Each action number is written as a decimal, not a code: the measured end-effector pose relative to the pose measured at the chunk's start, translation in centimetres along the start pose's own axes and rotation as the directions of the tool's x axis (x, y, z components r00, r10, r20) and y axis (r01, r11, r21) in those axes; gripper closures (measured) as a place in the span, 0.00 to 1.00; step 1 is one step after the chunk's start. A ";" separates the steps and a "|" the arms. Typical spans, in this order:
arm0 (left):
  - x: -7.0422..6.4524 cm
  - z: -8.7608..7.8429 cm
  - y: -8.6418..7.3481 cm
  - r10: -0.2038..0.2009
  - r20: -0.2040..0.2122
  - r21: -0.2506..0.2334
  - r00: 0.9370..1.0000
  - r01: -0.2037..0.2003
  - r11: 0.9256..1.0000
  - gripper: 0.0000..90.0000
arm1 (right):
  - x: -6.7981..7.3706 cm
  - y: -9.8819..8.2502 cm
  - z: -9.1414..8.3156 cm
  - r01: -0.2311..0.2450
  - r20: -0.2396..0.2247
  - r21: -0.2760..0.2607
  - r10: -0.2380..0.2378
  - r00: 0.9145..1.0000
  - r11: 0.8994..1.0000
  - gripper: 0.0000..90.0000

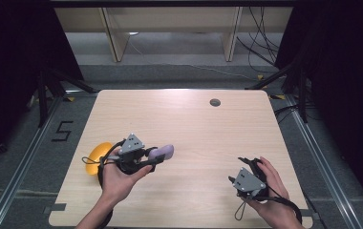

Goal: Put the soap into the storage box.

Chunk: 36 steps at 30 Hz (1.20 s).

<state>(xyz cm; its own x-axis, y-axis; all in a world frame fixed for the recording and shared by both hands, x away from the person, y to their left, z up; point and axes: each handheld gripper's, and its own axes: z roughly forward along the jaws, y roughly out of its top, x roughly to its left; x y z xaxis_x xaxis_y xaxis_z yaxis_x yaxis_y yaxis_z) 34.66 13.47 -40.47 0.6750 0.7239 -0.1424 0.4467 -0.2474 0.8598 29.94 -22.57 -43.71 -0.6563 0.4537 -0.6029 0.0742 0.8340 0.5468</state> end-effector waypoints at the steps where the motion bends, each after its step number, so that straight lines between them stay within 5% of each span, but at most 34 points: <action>1: 0.1 0.0 -0.1 -0.002 0.007 -0.009 1.000 0.002 1.000 0.65 | 0.0 0.0 0.0 0.009 0.000 -0.001 -0.009 1.000 1.000 0.36; 19: 2.7 -2.3 -0.6 -0.039 -0.066 -0.042 0.997 0.036 0.998 0.65 | -0.1 0.0 0.0 0.006 0.001 0.000 -0.006 1.000 1.000 0.37; 36: 5.7 -4.6 -1.9 -0.112 -0.165 -0.093 0.980 0.098 0.991 0.65 | -0.1 0.0 0.2 0.006 -0.002 0.002 -0.006 1.000 1.000 0.37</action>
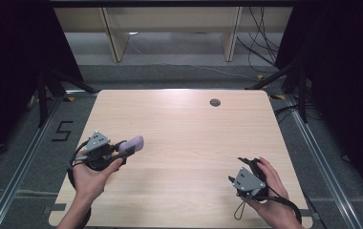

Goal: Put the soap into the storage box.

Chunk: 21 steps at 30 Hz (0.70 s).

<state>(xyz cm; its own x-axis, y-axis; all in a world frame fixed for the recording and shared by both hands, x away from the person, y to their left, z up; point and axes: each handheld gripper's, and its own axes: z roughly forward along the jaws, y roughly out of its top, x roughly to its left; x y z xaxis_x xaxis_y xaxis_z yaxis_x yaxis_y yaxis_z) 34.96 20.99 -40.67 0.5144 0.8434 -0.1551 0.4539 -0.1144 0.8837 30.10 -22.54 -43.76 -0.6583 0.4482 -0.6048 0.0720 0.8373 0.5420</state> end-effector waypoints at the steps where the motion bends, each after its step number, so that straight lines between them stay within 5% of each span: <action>1: 0.0 0.0 0.0 0.000 0.000 0.000 1.000 0.000 1.000 0.65 | 0.0 0.0 0.0 0.000 0.000 0.000 0.000 1.000 1.000 0.37; 9: 1.7 -0.7 -0.3 -0.048 -0.061 -0.031 0.997 0.046 0.998 0.65 | 0.0 0.0 0.0 -0.003 -0.001 -0.001 0.003 1.000 1.000 0.37; 21: 4.0 -1.4 -1.1 -0.074 -0.180 -0.052 0.981 0.066 0.996 0.65 | 0.0 -0.1 0.0 -0.006 -0.009 0.003 0.006 1.000 1.000 0.37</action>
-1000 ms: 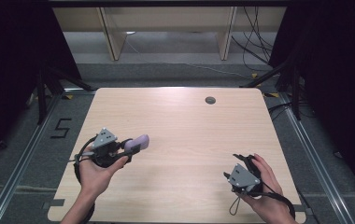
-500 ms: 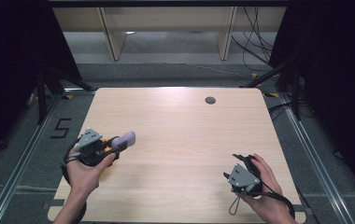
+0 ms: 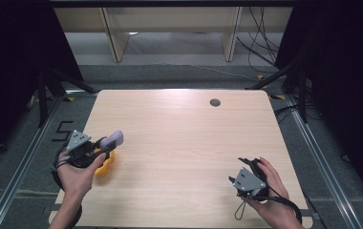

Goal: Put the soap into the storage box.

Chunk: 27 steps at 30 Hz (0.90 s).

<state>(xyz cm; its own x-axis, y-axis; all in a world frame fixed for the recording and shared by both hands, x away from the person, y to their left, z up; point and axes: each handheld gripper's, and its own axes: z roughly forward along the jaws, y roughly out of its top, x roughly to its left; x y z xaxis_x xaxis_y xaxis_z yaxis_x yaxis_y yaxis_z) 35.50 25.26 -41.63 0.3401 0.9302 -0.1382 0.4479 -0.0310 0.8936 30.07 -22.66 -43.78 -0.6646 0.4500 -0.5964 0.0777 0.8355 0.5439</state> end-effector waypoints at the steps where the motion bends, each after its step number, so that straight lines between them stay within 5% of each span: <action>1: 0.2 0.0 -0.2 -0.002 -0.016 0.002 1.000 0.002 1.000 0.65 | 0.0 0.0 0.0 0.001 0.005 -0.001 -0.001 1.000 1.000 0.37; 9: 2.0 -0.5 -1.9 -0.030 -0.103 0.004 0.994 0.030 1.000 0.65 | 0.0 0.0 0.0 0.006 0.007 -0.004 -0.006 1.000 1.000 0.37; 27: 3.0 0.8 -4.6 -0.033 -0.181 0.055 0.983 0.044 0.998 0.65 | 0.1 0.0 0.1 -0.013 -0.002 0.006 0.013 1.000 1.000 0.37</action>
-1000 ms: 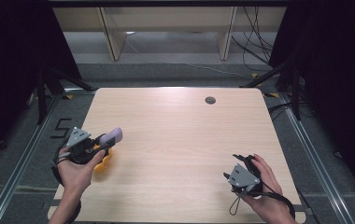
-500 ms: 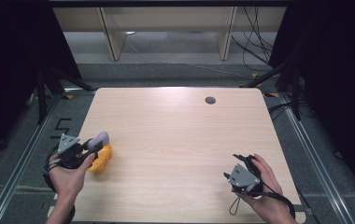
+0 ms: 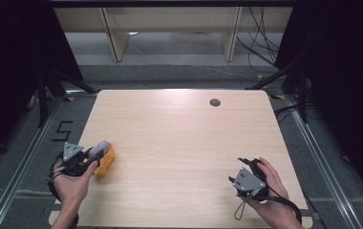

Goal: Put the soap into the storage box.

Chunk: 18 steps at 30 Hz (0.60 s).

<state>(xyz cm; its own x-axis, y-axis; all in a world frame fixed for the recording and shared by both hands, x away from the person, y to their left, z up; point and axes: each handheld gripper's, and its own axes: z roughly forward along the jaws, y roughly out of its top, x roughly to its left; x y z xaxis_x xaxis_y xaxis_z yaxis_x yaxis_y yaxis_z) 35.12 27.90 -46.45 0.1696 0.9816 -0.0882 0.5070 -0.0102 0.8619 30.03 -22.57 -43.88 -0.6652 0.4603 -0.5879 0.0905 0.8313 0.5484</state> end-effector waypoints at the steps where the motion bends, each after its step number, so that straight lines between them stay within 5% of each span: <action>1: 0.0 0.1 -0.1 0.007 -0.003 0.004 1.000 -0.007 1.000 0.65 | 0.0 0.0 0.0 0.002 0.003 0.000 -0.002 1.000 1.000 0.37; 18: 0.0 1.2 -0.6 0.018 -0.017 0.030 1.000 -0.018 0.999 0.65 | 0.0 -0.1 0.0 0.021 -0.007 -0.001 -0.021 1.000 1.000 0.37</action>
<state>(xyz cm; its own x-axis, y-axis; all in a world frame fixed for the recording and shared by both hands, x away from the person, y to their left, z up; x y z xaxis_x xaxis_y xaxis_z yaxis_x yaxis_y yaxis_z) 35.77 27.70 -47.58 0.1641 0.9844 -0.0637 0.5294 -0.0335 0.8477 30.06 -22.63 -43.90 -0.6718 0.4409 -0.5952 0.0761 0.8404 0.5365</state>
